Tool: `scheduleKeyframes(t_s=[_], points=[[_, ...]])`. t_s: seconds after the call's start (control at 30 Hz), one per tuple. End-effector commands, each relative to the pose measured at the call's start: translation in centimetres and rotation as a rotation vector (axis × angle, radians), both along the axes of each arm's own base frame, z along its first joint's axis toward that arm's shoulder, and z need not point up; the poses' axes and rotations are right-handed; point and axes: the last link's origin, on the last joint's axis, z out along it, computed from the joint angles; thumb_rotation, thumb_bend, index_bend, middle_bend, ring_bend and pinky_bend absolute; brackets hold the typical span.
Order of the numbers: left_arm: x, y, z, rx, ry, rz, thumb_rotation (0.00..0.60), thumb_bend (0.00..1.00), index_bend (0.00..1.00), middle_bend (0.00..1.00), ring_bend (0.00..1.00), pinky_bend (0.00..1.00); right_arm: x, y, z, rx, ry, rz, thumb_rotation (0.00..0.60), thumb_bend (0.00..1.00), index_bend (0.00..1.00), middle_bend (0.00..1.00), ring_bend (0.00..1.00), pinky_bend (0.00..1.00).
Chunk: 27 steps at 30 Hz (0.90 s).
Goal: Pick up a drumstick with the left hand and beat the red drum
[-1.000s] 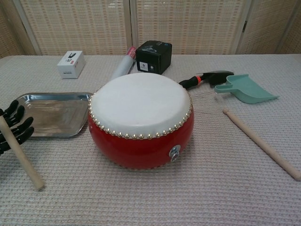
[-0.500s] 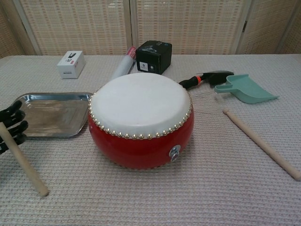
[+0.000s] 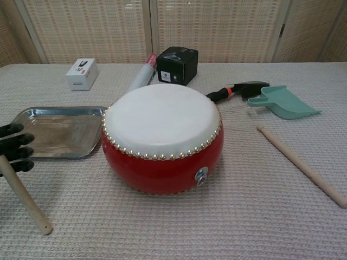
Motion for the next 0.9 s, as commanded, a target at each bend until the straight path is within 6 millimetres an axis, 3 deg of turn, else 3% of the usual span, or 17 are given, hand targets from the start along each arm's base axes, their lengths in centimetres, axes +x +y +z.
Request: scheduleKeyframes(t_s=[0.03, 0.57, 0.9], points=[[0.7, -0.8, -0.5, 0.017, 0.050, -0.062, 0.600, 0.41, 0.62, 0.62, 0.57, 0.57, 0.0, 0.0, 0.1, -0.002, -0.001, 0.002, 0.600, 0.24, 0.08, 0.10, 0.00, 0.05], [1.5, -2.7, -1.9, 0.038, 0.235, -0.273, 0.600, 0.41, 0.67, 0.65, 0.58, 0.56, 0.3, 0.1, 0.2, -0.011, -0.001, 0.014, 0.600, 0.24, 0.08, 0.10, 0.00, 0.05], [1.4, -2.7, -2.4, 0.042, 0.238, -0.282, 0.600, 0.31, 0.65, 0.65, 0.58, 0.56, 0.5, 0.1, 0.2, -0.015, 0.003, 0.012, 0.600, 0.24, 0.07, 0.11, 0.00, 0.05]])
